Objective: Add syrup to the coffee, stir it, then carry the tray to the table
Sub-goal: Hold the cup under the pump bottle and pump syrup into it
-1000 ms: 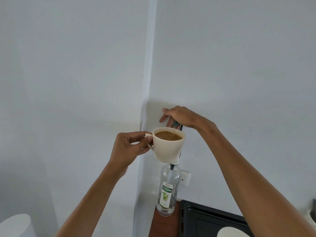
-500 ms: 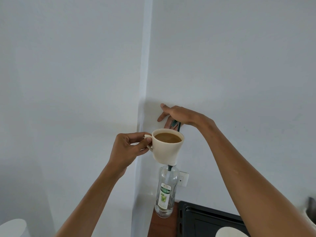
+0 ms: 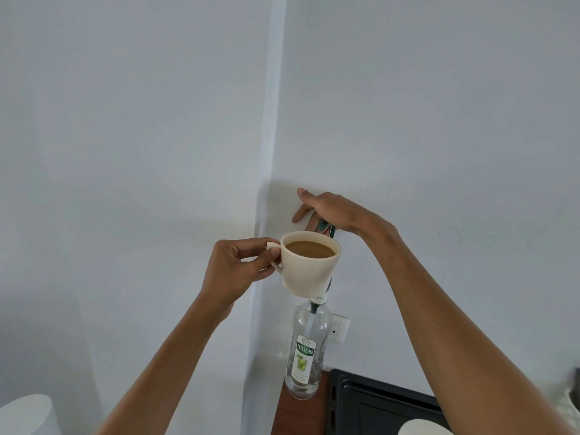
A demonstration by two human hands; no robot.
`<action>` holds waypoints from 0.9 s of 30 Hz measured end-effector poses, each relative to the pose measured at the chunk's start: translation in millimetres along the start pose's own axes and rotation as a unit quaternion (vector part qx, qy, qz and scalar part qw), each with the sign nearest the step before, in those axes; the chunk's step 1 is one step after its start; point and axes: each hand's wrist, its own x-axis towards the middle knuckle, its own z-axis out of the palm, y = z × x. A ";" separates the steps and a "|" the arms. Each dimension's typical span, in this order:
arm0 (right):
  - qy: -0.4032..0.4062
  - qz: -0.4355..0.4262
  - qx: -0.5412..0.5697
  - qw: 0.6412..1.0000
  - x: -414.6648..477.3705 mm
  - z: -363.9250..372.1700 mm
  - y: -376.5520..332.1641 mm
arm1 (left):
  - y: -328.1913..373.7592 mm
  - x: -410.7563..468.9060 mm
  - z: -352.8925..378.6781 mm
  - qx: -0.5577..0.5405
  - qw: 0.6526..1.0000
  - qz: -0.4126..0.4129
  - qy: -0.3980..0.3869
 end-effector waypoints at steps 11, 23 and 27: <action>0.020 -0.020 -0.006 1.000 2.9 4.2 3.3 | -3.0 6.0 -4.1 0.007 1.000 -0.002 0.005; 0.028 -0.020 -0.013 0.999 6.1 6.1 8.9 | -3.8 6.4 -2.1 -0.002 1.000 -0.006 0.001; 0.031 -0.016 -0.017 0.999 7.2 7.4 9.8 | -2.2 6.3 -0.9 -0.002 1.000 -0.001 -0.001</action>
